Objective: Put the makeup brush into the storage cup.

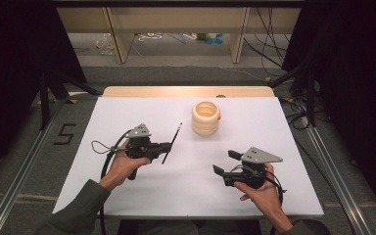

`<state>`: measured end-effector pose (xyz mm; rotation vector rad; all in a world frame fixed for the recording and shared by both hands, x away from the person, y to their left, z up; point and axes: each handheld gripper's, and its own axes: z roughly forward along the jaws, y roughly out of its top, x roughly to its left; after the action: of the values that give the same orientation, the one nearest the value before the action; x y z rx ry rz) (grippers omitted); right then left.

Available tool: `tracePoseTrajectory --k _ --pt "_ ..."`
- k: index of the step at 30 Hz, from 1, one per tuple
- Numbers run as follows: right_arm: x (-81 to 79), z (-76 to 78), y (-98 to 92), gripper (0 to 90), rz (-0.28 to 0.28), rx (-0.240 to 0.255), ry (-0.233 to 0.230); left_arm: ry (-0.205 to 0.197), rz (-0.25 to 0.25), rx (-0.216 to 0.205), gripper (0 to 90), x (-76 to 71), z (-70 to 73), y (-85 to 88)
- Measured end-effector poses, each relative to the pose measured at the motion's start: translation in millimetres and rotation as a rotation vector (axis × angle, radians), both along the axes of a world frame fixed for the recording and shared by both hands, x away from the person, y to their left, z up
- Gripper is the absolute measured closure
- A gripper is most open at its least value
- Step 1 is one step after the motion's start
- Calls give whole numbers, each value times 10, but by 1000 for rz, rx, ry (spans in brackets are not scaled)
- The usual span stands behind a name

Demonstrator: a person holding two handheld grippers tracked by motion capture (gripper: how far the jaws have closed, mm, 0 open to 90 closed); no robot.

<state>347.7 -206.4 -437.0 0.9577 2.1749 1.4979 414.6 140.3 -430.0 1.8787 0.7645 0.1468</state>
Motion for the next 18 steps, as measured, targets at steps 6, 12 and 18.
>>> tracePoseTrajectory --k 6,12,18 --pt "41 26 50 235 12 28 4 -5 8 -43 848 -109 -4 -75" --pt "93 80 87 235 17 43 13 -10 -5 -48 848 -150 -21 -143" --pt "163 134 179 203 33 104 17 -24 -5 -67 848 -199 -17 -203"
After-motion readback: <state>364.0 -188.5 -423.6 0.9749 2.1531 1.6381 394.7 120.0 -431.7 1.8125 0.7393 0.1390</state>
